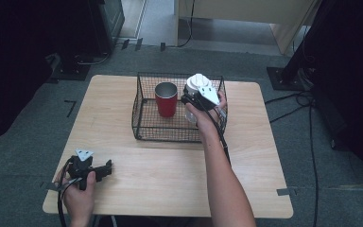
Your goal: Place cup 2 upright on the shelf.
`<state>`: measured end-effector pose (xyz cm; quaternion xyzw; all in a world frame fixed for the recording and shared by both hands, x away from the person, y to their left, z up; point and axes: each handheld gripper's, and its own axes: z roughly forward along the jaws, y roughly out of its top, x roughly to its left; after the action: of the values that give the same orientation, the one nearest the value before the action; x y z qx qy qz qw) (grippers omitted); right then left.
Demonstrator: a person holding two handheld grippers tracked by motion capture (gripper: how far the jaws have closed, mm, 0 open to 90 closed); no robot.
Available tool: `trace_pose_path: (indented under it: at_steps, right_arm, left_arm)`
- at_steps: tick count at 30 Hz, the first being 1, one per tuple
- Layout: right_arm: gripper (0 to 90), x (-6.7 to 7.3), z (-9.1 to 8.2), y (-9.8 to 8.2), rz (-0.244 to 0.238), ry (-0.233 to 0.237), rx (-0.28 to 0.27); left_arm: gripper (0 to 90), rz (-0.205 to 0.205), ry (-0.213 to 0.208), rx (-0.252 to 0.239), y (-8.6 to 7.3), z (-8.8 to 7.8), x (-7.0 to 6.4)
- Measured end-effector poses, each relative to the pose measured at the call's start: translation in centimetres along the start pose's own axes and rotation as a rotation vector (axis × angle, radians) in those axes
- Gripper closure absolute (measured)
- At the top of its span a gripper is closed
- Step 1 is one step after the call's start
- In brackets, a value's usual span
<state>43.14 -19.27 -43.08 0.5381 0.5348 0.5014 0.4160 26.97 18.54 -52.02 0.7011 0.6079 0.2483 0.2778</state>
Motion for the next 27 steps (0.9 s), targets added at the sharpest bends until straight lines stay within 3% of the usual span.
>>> trace_pose_path:
  at_steps: [8, 27]
  right_arm:
    - [15.6, 0.0, 0.7, -1.0, -0.017, -0.037, 0.031]
    - [15.3, -0.2, 0.7, -1.6, -0.033, -0.034, 0.069]
  left_arm:
    - [0.0, 0.0, 0.0, 0.0, 0.0, 0.0, 0.0]
    - [0.0, 0.0, 0.0, 0.001, 0.0, 0.0, 0.0]
